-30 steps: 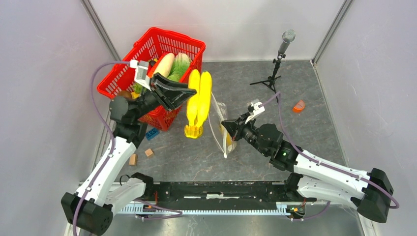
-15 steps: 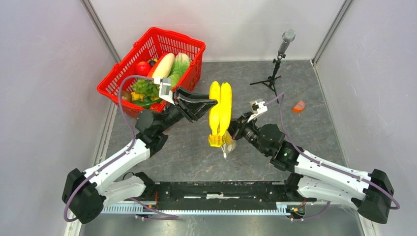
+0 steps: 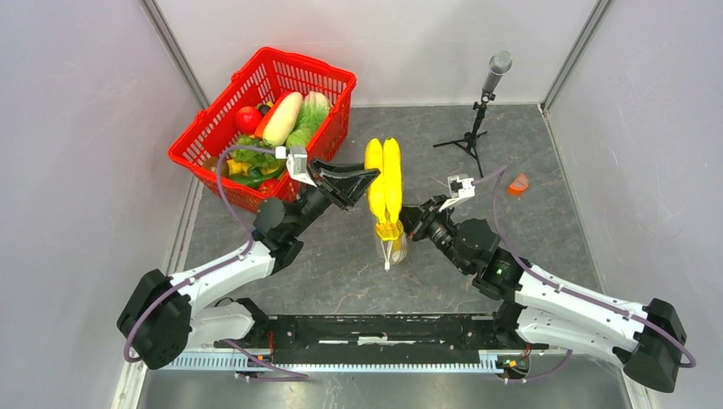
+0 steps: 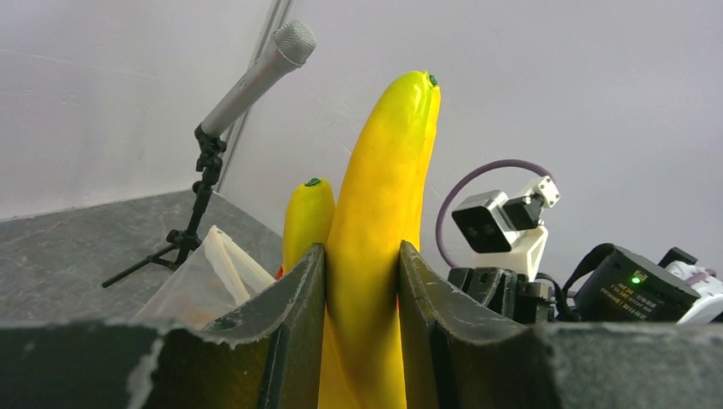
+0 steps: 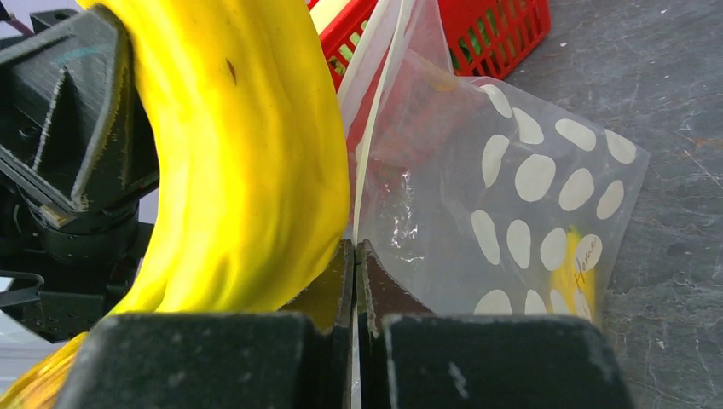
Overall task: Place the food in the zip-top bag and seal the zipper
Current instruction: Place the fake fruit in the zipper food storage bag, then pick up the fake fruit from the bin.
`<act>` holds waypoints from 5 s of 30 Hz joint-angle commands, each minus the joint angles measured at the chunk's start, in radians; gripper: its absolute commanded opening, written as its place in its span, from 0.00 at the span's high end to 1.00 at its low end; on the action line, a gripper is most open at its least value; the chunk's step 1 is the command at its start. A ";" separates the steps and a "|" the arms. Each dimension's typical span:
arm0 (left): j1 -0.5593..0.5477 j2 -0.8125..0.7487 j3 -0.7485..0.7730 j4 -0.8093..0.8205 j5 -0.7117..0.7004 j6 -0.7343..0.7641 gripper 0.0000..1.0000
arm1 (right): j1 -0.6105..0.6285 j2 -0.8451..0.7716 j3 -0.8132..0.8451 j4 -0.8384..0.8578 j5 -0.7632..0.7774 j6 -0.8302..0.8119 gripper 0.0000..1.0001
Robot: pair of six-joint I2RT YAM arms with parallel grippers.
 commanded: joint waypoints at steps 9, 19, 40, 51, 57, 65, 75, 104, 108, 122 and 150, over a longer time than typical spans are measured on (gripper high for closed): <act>-0.006 0.037 -0.073 0.111 0.018 0.156 0.98 | -0.003 -0.068 0.008 0.007 0.001 -0.008 1.00; -0.006 -0.028 -0.062 -0.123 -0.024 0.362 0.96 | -0.002 -0.115 0.011 -0.013 -0.016 -0.019 1.00; -0.006 -0.079 0.077 -0.657 0.113 0.558 0.67 | -0.002 -0.113 0.025 -0.023 0.011 -0.029 1.00; -0.006 -0.068 0.196 -0.888 0.191 0.614 0.57 | -0.003 -0.120 0.007 -0.010 0.043 -0.007 1.00; -0.006 -0.011 0.258 -0.987 0.129 0.599 0.45 | -0.004 -0.114 0.015 0.001 0.025 -0.004 1.00; -0.006 -0.180 0.256 -0.970 0.166 0.553 0.16 | -0.004 -0.099 0.061 -0.069 0.139 -0.077 1.00; 0.038 -0.320 0.340 -1.225 -0.313 0.580 0.00 | -0.005 -0.114 0.114 -0.004 0.093 -0.371 1.00; 0.792 0.288 0.736 -1.247 -0.288 0.206 0.00 | -0.002 -0.035 0.021 -0.028 -0.069 -0.312 1.00; 0.797 0.410 0.805 -1.174 -0.379 0.177 0.00 | -0.002 -0.017 0.035 -0.027 -0.084 -0.314 1.00; 0.801 0.780 1.075 -1.200 -0.398 0.178 0.00 | -0.003 0.038 0.051 -0.006 -0.086 -0.317 1.00; 0.805 0.344 0.542 -1.050 -0.360 0.145 0.49 | -0.002 0.027 0.048 -0.021 -0.090 -0.266 1.00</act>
